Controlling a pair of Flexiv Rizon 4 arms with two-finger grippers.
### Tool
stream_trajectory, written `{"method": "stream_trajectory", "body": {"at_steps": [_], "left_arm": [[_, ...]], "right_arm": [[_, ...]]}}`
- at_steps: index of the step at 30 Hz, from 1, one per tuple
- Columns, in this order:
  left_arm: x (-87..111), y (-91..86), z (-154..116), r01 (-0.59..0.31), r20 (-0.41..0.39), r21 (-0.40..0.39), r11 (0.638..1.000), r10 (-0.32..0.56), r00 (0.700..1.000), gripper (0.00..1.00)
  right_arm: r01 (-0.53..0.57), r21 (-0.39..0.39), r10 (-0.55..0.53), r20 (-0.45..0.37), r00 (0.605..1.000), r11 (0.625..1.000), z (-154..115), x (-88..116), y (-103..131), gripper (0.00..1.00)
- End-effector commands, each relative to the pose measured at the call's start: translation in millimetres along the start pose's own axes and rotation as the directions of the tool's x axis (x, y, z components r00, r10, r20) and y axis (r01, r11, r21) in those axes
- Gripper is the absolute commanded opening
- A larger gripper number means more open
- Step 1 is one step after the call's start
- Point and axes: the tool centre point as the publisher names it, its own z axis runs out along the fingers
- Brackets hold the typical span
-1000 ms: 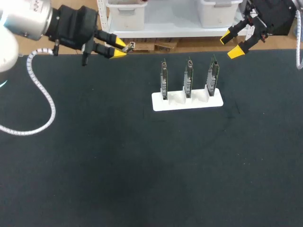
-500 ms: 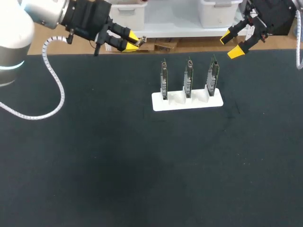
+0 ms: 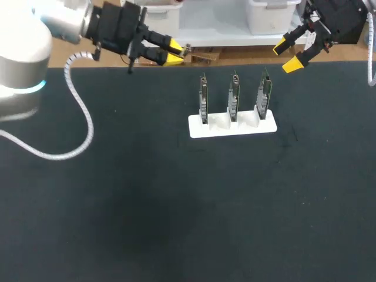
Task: Pick up the optical module with the left hand, and insert it into the network port with the right hand.
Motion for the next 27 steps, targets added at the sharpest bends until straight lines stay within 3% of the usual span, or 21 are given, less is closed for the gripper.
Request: {"method": "stream_trajectory", "body": {"at_steps": [1,9,17,27], "left_arm": [[4.4,-3.3,13,-0.008,0.062,-0.038,0.999,0.010,0.998,0.00],[-14.3,17.4,26,-0.054,0.117,0.001,0.999,0.053,0.992,0.00],[-14.1,41.3,41,-0.036,0.241,0.117,0.993,0.007,0.970,0.00],[-15.4,53.4,34,-0.068,0.201,0.182,0.981,0.030,0.979,0.00]], "right_arm": [[0.001,0.005,-0.001,0.001,1.000,1.000,0,0,2,1.00],[0.001,0.005,-0.001,0.001,1.000,1.000,0,0,2,1.00],[0.001,0.005,-0.001,0.001,1.000,1.000,0,0,2,1.00],[0.001,0.005,-0.001,0.001,1.000,1.000,0,0,2,1.00]]}}
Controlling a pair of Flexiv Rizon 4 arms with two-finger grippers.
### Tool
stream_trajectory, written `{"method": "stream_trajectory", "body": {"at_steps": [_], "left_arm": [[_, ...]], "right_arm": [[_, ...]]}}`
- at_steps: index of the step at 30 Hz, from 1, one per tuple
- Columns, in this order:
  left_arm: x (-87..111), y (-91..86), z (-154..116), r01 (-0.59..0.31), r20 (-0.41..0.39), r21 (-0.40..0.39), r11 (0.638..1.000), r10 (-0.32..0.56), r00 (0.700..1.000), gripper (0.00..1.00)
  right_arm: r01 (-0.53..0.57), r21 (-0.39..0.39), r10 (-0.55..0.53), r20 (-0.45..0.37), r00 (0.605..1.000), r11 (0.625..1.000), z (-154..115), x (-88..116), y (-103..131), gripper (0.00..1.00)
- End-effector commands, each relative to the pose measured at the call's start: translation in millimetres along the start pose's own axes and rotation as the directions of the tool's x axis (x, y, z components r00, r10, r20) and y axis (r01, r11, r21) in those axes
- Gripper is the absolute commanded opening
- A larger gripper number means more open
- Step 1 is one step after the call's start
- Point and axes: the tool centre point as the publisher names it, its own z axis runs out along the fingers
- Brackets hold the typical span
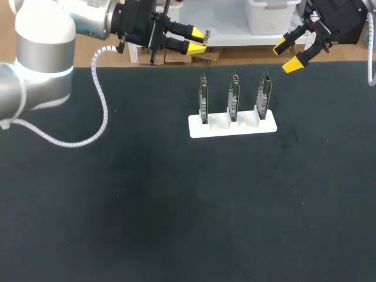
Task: Pick up the optical module with the left hand, and insert it into the network port with the right hand.
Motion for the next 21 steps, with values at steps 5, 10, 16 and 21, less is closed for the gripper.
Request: {"method": "stream_trajectory", "body": {"at_steps": [5,10,16,21], "left_arm": [[2.8,11.8,-1,-0.012,0.000,0.132,0.991,0.012,1.000,0.00],[2.8,11.8,-1,-0.012,0.000,0.132,0.991,0.012,1.000,0.00],[7.1,10.6,12,-0.018,0.049,0.116,0.993,0.013,0.999,0.00],[10.9,-5.1,35,-0.026,0.136,0.077,0.997,0.016,0.991,0.00]], "right_arm": [[0.001,0.005,-0.001,0.001,1.000,1.000,0,0,2,1.00],[0.001,0.005,-0.001,0.001,1.000,1.000,0,0,2,1.00],[0.001,0.005,-0.001,0.001,1.000,1.000,0,0,2,1.00],[0.001,0.005,-0.001,0.001,1.000,1.000,0,0,2,1.00]]}}
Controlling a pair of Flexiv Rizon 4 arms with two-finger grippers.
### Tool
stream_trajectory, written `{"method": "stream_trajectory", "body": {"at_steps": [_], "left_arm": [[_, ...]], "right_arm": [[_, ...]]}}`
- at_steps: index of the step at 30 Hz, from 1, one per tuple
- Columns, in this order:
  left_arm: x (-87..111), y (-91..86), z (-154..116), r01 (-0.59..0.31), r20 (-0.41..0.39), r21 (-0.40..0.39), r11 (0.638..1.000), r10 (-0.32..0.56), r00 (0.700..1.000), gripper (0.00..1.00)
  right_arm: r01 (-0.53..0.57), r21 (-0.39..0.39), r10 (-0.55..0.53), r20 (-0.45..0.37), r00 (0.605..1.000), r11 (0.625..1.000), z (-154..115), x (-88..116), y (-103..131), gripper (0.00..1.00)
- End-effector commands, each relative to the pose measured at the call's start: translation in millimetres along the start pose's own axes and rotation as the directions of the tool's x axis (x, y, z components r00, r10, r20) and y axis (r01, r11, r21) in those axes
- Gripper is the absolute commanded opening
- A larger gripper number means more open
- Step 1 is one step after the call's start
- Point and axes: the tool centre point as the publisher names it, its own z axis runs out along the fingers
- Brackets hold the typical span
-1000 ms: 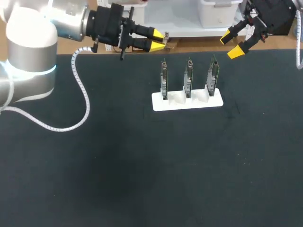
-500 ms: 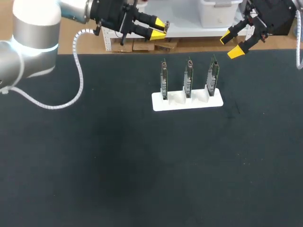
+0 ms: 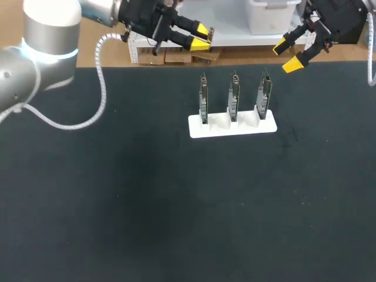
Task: Pick up the optical module with the left hand, and insert it into the network port with the right hand.
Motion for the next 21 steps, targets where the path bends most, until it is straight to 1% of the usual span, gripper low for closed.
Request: {"method": "stream_trajectory", "body": {"at_steps": [1,5,10,14,17,21], "left_arm": [[13.4,-9.2,20,0.000,0.051,-0.027,1.000,0.001,0.999,0.00],[7.7,-19.0,32,0.001,0.060,-0.049,0.999,0.002,0.998,0.00],[-5.6,-27.3,37,-0.001,0.019,-0.077,0.997,0.002,1.000,0.00],[-16.3,-31.3,38,-0.006,0.004,-0.090,0.996,0.007,1.000,0.00],[-19.6,-33.3,40,-0.002,-0.001,-0.095,0.995,0.002,1.000,0.00],[-21.0,-37.4,45,0.008,0.000,-0.123,0.992,-0.008,1.000,0.00]], "right_arm": [[0.001,0.005,-0.001,0.001,1.000,1.000,0,0,2,1.00],[0.001,0.005,-0.001,0.001,1.000,1.000,0,0,2,1.00],[0.001,0.005,-0.001,0.001,1.000,1.000,0,0,2,1.00],[0.001,0.005,-0.001,0.001,1.000,1.000,0,0,2,1.00],[0.001,0.005,-0.001,0.001,1.000,1.000,0,0,2,1.00],[0.001,0.005,-0.001,0.001,1.000,1.000,0,0,2,1.00]]}}
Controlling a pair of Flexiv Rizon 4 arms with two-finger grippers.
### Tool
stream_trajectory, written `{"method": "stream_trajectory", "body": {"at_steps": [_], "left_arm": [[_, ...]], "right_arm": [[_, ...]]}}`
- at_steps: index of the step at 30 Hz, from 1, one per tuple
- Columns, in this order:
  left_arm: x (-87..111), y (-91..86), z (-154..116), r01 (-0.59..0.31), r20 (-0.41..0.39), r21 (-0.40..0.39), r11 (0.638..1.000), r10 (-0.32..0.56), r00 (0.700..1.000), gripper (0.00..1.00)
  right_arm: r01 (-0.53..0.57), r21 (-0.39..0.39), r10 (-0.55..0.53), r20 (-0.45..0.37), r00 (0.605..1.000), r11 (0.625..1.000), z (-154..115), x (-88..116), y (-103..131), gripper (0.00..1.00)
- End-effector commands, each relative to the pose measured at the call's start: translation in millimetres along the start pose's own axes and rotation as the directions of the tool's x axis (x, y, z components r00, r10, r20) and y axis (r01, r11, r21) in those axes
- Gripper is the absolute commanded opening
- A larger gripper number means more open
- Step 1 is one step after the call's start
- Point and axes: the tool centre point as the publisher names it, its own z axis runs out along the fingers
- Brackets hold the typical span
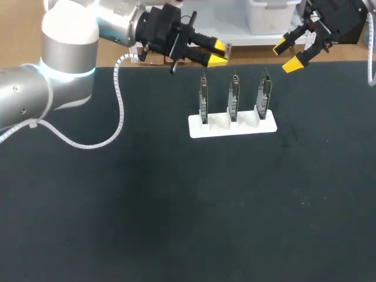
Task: Pick up the optical module with the left hand, and insert it into the network port with the right hand.
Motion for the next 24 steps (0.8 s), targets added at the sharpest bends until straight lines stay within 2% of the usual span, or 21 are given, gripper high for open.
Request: {"method": "stream_trajectory", "body": {"at_steps": [1,6,9,11,24], "left_arm": [[-6.7,-13.6,6,0.002,-0.040,-0.131,0.991,-0.008,0.999,0.00],[-4.8,-18.5,12,0.003,-0.049,-0.157,0.988,-0.011,0.999,0.00],[-3.1,-14.5,16,0.017,-0.065,-0.131,0.991,-0.025,0.998,0.00],[-4.0,-10.1,17,-0.004,-0.125,-0.094,0.996,-0.008,0.992,0.00],[-4.0,-10.1,17,-0.004,-0.125,-0.094,0.996,-0.008,0.992,0.00]], "right_arm": [[0.001,0.005,-0.001,0.001,1.000,1.000,0,0,2,1.00],[0.001,0.005,-0.001,0.001,1.000,1.000,0,0,2,1.00],[0.001,0.005,-0.001,0.001,1.000,1.000,0,0,2,1.00],[0.001,0.005,-0.001,0.001,1.000,1.000,0,0,2,1.00],[0.001,0.005,-0.001,0.001,1.000,1.000,0,0,2,1.00]]}}
